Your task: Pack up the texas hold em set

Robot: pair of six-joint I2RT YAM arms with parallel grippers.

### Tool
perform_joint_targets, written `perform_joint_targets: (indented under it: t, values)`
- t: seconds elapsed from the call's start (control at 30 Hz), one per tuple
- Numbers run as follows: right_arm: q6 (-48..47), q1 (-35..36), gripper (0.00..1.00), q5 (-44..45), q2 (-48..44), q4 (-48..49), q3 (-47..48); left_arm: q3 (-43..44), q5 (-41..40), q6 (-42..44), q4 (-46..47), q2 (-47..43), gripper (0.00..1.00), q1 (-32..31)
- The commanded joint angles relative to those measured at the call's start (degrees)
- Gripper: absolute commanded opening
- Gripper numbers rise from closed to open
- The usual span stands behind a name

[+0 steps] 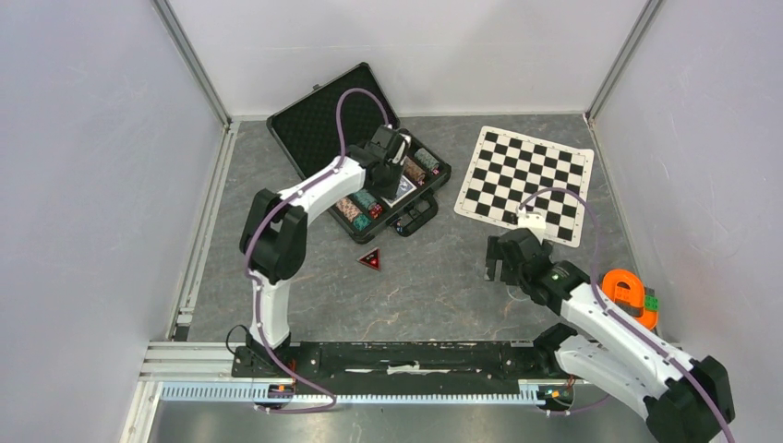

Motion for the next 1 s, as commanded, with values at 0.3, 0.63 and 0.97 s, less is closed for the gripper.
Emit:
perform_joint_targets:
  t: [0.3, 0.63, 0.97]
  values:
    - [-1.8, -11.6, 0.96, -2.7, 9.0, -3.6, 1.8, -26.2, 5.1, -13.1, 13.5, -32.2, 0.64, -2.3]
    - [-1.3, -13.3, 0.88, -10.8, 11.1, 0.3, -2.7, -42.5, 2.7, -18.7, 20.0, -51.3, 1.0, -2.2]
    - [0.2, -14.4, 0.75, -8.9, 12.4, -2.6, -3.8, -49.2, -11.5, -30.2, 13.4, -63.8, 1.0, -1.6]
